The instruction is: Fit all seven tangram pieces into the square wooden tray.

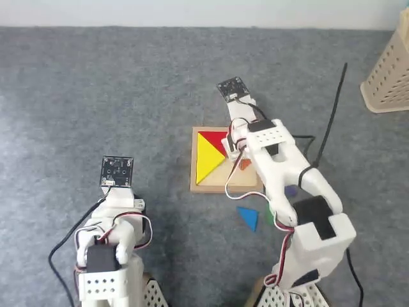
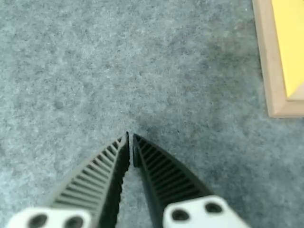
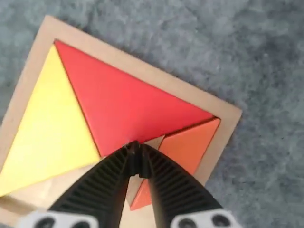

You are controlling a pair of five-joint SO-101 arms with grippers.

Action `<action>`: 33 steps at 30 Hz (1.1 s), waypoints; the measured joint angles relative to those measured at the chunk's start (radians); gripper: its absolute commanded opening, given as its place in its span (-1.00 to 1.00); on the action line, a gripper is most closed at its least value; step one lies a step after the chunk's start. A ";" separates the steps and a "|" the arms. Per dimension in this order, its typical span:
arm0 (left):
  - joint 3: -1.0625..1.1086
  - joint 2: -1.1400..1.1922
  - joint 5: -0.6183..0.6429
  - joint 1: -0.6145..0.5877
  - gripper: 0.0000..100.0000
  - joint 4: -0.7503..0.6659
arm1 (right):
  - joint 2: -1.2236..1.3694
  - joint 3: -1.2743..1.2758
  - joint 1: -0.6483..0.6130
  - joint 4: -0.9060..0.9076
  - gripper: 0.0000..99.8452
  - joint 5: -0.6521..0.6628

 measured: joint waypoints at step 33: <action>0.000 0.000 0.000 0.000 -0.98 0.000 | -0.586 0.453 0.029 0.608 -0.69 0.215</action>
